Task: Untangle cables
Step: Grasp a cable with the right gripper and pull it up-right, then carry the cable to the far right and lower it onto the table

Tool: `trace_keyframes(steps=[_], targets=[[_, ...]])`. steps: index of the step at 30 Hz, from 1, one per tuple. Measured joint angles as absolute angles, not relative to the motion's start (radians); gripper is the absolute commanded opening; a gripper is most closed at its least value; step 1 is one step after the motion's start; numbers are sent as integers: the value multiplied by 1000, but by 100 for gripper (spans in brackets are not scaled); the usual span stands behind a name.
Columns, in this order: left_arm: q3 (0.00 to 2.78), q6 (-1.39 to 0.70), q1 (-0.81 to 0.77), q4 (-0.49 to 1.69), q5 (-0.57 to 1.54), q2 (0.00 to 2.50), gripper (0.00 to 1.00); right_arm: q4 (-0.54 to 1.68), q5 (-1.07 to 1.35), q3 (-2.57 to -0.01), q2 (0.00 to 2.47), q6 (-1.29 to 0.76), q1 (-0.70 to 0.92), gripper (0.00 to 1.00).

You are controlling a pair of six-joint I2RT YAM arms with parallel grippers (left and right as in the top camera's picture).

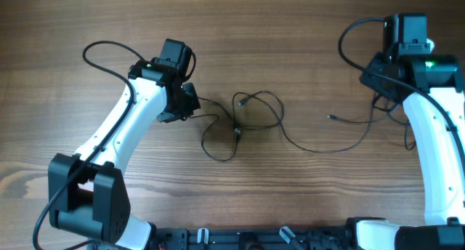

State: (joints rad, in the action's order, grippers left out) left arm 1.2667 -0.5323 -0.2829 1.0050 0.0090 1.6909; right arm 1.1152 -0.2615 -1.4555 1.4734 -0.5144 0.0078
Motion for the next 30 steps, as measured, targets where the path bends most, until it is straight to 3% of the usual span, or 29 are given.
trace_keyframes(steps=[8, 12, 17, 24, 30], targets=[[1267, -530, -283, 1003, 9, 1691, 4, 1000, 245, -1456, 1474, -185, 10, 4], [1267, -530, -283, 1003, 9, 1691, 4, 973, 316, -1456, 1474, -143, 10, 4], [1267, -530, -283, 1003, 9, 1691, 4, 780, 314, -1456, 1475, -126, 4, 4], [1266, -530, -283, 1015, 9, 1691, 4, 164, 313, -1497, 1470, -319, -166, 4], [1266, -530, -283, 1015, 9, 1691, 4, 13, 312, -1510, 1418, -496, -344, 4]])
